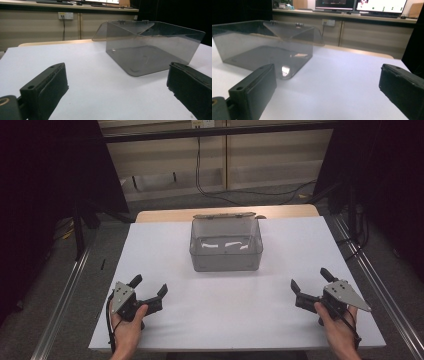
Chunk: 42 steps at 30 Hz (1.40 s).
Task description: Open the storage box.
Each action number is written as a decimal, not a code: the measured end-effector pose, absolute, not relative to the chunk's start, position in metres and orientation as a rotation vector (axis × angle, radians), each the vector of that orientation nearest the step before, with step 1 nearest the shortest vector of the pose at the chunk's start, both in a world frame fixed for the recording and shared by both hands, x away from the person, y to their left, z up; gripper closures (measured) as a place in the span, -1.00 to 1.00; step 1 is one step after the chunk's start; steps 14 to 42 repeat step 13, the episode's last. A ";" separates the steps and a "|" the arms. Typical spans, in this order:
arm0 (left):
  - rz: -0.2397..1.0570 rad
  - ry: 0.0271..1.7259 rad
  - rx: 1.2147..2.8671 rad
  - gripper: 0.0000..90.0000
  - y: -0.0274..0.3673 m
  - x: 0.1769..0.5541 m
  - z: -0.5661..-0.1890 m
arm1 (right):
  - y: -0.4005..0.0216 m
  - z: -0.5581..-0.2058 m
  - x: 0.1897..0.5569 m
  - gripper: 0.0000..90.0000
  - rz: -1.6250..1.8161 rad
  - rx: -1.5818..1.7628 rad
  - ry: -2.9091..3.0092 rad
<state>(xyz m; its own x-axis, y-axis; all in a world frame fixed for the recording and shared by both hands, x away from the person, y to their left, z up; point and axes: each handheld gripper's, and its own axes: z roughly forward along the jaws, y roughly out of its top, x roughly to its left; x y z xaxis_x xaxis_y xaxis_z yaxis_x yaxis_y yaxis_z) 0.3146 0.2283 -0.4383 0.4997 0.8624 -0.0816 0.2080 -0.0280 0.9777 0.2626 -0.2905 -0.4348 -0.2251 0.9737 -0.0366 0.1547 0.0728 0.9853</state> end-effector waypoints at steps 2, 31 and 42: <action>0.672 0.948 1.550 -0.93 0.228 0.313 -0.440 | -0.293 -0.438 0.258 -0.99 1.247 1.187 1.511; 0.646 1.013 1.505 -0.95 0.235 0.315 -0.441 | -0.294 -0.437 0.256 -0.99 1.271 1.185 1.469; 0.646 1.013 1.505 -0.95 0.235 0.315 -0.441 | -0.294 -0.437 0.256 -0.99 1.271 1.185 1.469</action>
